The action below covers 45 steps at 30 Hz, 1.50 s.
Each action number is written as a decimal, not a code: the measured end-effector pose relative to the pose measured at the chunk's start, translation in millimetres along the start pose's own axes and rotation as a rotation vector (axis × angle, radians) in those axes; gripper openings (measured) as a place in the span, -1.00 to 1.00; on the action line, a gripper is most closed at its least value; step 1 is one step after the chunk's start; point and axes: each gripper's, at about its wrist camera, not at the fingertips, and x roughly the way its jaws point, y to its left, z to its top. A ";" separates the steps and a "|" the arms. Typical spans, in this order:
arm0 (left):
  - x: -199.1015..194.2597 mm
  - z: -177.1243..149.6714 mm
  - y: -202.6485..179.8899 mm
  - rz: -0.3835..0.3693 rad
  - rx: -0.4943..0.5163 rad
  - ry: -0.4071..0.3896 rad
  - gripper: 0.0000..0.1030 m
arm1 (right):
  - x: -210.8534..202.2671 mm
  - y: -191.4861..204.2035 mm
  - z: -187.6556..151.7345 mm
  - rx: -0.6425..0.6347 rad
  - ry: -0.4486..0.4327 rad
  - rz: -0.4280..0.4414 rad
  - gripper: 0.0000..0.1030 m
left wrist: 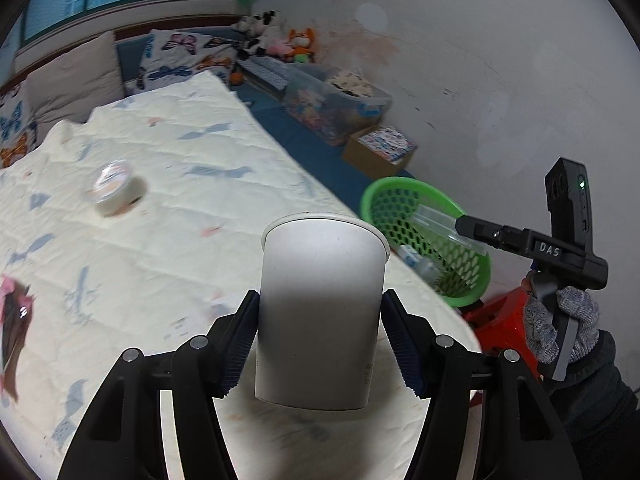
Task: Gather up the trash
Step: 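Carry the clear lid to the green wastebasket with the right gripper while the left gripper holds the cup, then lower the white yogurt cup into the green wastebasket and open the left gripper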
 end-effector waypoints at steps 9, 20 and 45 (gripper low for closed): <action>30.4 23.3 -45.2 -0.027 0.063 0.031 0.16 | -9.4 -69.9 -13.1 0.053 0.000 -0.175 0.67; 68.3 49.5 -85.8 -0.031 0.120 0.065 0.16 | -1.7 -110.8 -21.5 0.125 0.017 -0.191 0.70; 160.9 61.8 -153.9 -0.027 0.200 0.203 0.21 | -67.6 -116.2 -50.1 0.157 -0.096 -0.131 0.74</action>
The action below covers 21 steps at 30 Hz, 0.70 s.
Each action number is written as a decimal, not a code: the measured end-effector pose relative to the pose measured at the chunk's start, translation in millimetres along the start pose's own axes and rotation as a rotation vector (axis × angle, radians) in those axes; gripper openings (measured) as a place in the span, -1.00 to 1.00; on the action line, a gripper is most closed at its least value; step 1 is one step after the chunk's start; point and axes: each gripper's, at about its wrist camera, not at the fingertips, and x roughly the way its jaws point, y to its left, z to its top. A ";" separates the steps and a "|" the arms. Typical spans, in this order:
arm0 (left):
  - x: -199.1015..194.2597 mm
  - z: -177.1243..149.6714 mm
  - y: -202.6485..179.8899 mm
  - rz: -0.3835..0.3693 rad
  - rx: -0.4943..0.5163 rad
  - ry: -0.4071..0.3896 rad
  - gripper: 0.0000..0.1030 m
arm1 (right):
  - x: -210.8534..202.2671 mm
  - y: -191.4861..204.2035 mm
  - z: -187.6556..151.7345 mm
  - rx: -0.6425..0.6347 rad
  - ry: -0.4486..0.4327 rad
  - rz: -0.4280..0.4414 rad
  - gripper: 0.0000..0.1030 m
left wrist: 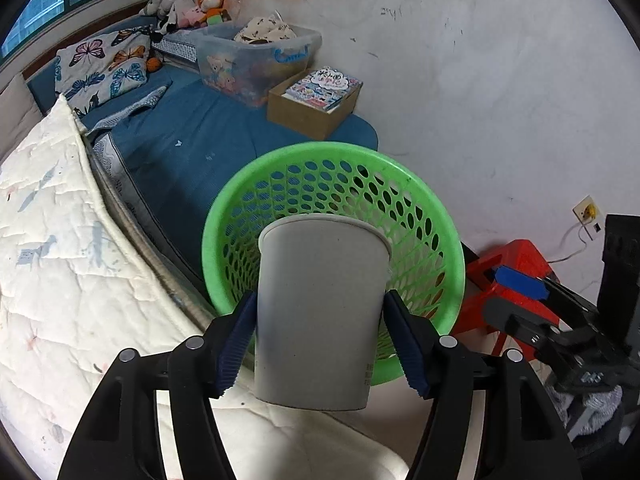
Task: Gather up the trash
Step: 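Lower the white yogurt cup into the green wastebasket and open the left gripper, then move both grippers back over the mattress toward the remaining trash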
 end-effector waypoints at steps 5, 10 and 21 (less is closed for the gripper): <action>3.3 -2.0 -3.9 -0.020 0.003 0.006 0.33 | -0.4 -2.4 -1.5 0.014 -0.002 0.004 0.74; -8.1 -8.8 -2.9 -0.028 0.006 -0.016 0.41 | -3.9 -1.1 -4.2 0.022 -0.008 0.007 0.74; -68.7 -48.9 31.9 0.010 -0.051 -0.114 0.40 | -12.2 34.2 -6.5 -0.042 -0.027 0.038 0.74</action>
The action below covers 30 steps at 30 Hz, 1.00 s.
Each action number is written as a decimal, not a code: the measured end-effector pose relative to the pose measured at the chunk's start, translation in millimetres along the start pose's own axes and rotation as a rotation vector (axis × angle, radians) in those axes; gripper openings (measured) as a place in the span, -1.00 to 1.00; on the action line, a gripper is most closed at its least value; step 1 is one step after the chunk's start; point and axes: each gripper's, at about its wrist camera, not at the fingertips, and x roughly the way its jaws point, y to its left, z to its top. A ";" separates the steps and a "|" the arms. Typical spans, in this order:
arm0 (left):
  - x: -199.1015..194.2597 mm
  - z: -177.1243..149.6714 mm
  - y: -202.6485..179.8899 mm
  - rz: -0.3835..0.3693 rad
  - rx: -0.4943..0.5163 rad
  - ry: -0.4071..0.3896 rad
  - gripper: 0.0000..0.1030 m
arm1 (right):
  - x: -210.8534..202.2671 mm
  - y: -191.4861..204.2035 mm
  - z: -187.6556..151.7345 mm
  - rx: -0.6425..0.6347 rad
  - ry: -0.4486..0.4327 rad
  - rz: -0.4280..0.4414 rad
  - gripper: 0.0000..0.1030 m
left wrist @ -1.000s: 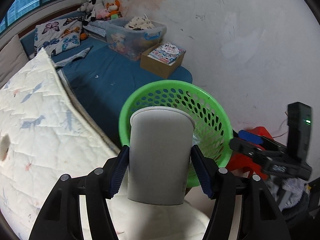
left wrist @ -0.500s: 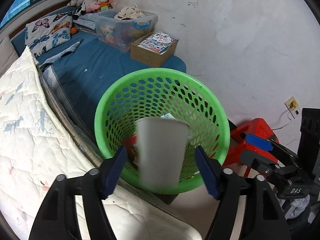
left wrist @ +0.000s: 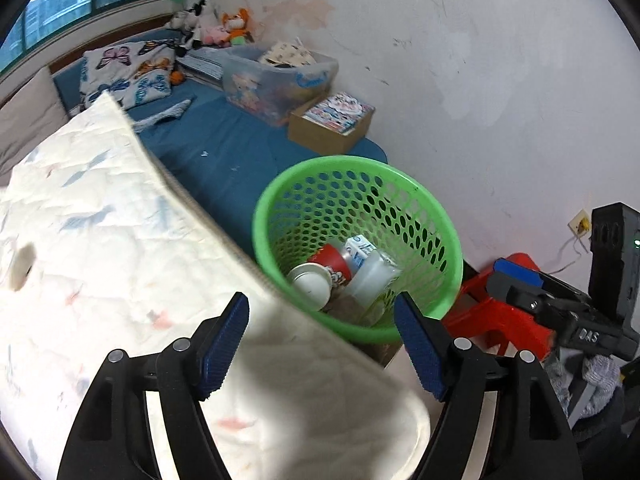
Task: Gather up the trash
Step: 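Move both grippers back over the mattress toward the remaining trash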
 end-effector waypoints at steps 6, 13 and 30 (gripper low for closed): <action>-39.5 -30.9 34.0 0.058 -0.056 -0.058 0.40 | 7.7 36.9 0.9 -0.068 0.014 0.035 0.74; -78.2 -66.5 83.6 0.151 -0.138 -0.086 0.41 | 28.9 85.0 0.3 -0.140 0.045 0.093 0.74; -170.8 -133.5 226.1 0.421 -0.293 -0.115 0.46 | 84.8 210.7 -1.9 -0.319 0.138 0.226 0.74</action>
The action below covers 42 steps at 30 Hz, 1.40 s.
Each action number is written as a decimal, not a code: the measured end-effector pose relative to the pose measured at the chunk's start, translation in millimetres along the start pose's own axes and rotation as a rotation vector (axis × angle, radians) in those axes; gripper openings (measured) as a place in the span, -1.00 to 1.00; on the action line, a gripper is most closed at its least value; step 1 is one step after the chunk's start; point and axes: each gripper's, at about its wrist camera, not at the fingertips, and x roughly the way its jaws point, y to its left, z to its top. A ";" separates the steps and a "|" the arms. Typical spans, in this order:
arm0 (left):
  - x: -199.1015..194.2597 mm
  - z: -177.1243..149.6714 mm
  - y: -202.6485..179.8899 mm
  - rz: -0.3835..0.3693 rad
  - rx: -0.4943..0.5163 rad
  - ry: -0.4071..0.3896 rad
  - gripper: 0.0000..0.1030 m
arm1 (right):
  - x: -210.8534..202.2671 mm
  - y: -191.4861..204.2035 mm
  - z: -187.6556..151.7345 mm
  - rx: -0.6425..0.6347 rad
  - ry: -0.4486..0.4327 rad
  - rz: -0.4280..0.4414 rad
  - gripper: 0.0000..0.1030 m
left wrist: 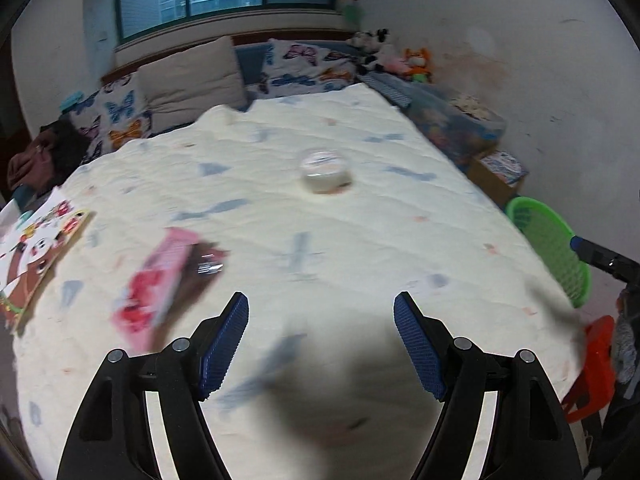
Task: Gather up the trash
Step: 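Move both grippers back over the mattress toward the remaining trash, then grasp the pink snack wrapper with the left gripper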
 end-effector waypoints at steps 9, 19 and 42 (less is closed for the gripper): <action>13.0 -7.1 87.9 0.038 -0.020 0.078 0.72 | 37.8 47.1 16.9 -0.077 0.048 0.041 0.74; 46.9 -8.5 119.9 0.049 0.075 0.143 0.72 | 83.0 85.7 34.0 -0.149 0.106 0.054 0.74; 98.2 3.7 127.4 0.035 0.184 0.222 0.61 | 185.5 115.4 62.7 -0.304 0.173 -0.033 0.70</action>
